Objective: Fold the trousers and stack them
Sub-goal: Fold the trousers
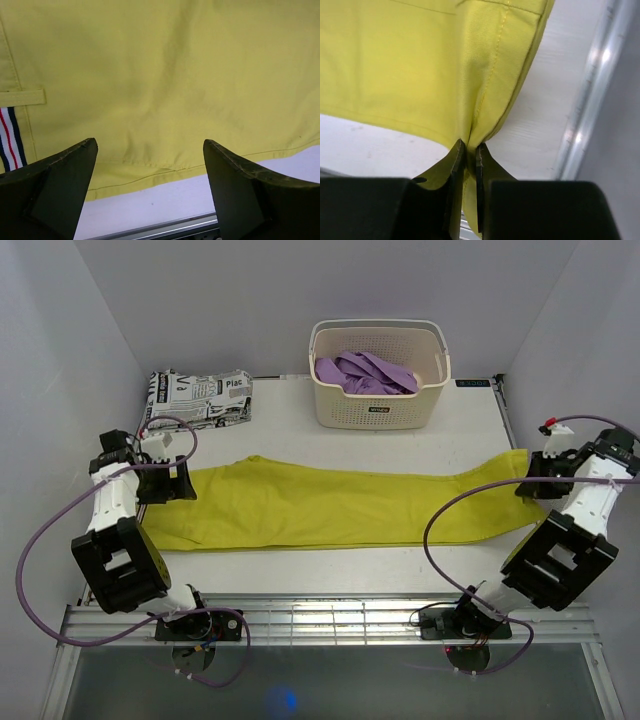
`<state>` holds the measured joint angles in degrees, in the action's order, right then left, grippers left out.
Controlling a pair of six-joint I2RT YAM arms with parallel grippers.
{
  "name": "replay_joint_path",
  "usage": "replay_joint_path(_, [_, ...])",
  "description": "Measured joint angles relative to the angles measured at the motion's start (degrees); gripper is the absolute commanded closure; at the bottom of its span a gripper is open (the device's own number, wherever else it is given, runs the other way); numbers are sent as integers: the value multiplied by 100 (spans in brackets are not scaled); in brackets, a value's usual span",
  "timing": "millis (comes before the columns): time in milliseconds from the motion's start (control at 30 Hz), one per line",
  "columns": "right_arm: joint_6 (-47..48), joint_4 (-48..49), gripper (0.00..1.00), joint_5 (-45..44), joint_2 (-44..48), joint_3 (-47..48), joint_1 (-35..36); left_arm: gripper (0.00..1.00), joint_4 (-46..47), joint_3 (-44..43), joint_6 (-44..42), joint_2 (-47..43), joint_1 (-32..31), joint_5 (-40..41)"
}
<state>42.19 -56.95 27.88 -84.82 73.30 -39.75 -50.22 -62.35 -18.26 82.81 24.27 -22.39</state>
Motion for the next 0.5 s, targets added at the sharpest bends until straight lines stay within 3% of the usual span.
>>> replay_joint_path(267, [-1373, 85, 92, 1082, 894, -98, 2304, 5, 107, 337, 7, 146, 0, -299])
replay_joint_path(500, [-3217, 1547, 92, 1703, 1272, -741, 3797, 3, 284, 634, 166, 337, 0, -291])
